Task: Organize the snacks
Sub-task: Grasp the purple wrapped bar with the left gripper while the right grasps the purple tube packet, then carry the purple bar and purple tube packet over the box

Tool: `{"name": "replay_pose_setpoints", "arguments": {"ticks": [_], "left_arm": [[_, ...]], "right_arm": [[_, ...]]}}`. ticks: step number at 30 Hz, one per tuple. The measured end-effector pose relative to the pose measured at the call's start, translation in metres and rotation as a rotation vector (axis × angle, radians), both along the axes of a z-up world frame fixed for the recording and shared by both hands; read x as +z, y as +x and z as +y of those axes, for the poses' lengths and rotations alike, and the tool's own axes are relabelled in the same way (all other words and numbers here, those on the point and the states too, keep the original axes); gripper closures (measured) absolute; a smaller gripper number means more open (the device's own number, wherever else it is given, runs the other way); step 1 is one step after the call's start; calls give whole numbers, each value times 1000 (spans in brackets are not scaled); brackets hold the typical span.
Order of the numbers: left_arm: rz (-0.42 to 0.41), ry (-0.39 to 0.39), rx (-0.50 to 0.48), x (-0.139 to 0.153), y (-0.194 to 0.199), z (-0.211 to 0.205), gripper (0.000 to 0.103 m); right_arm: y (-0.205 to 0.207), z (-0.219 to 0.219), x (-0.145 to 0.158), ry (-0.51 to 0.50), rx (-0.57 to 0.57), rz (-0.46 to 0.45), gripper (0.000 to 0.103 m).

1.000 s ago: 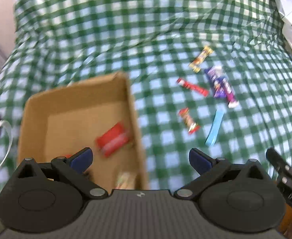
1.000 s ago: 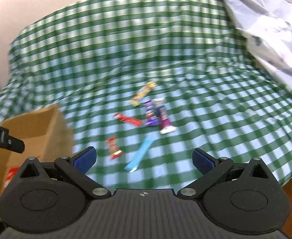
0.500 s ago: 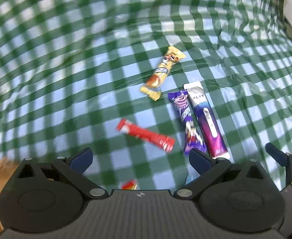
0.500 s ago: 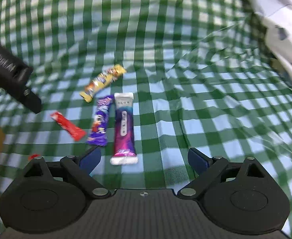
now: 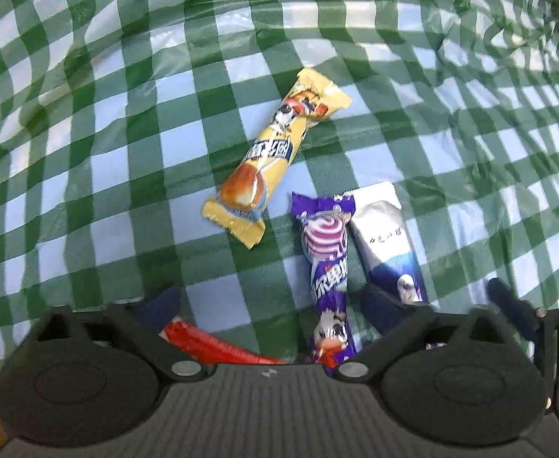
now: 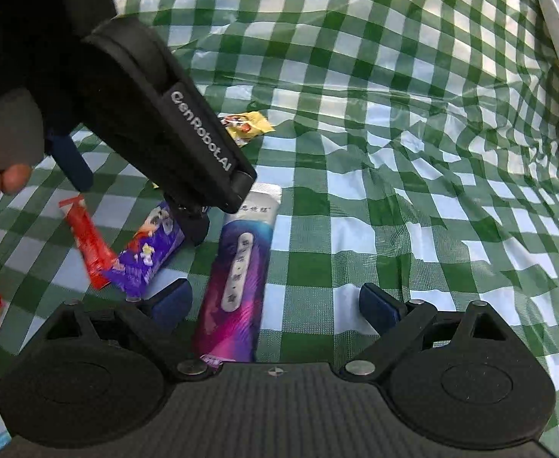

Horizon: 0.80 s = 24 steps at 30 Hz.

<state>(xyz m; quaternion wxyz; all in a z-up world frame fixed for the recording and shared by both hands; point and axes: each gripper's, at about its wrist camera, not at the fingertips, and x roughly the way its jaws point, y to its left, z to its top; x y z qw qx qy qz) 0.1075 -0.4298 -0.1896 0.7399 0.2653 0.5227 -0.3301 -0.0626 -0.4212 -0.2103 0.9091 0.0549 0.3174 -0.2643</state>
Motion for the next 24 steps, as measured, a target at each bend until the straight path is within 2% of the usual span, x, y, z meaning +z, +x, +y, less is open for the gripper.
{"name": "replay_pose_setpoints", "arguments": {"ticks": [1,2,3,4,7,11,16,24], "left_arm": [[15,-7,1,0,2,0,50],[7,-15,8,3,2,2,57],[15,-36,-6,5,3,5,87],[33,-43,-19,8,3,7,89],[23,-63,-1,21,4,18,89],[-9,-98,-20,51,-11,37,89],[-50,-147,-42,96,-42,75,89],[-101,-206,-40,163,-96,154,89]], "right_arm": [[-1,0,-1,-7,-1,-10,22],[-4,3,0,-21,5,-16,42],[-7,4,1,-30,14,-16,58],[-7,4,2,-28,24,-16,71],[-7,4,5,-19,7,2,80],[-19,8,21,18,-65,-14,82],[-52,23,51,18,-141,-61,82],[-118,79,113,43,-210,-168,82]]}}
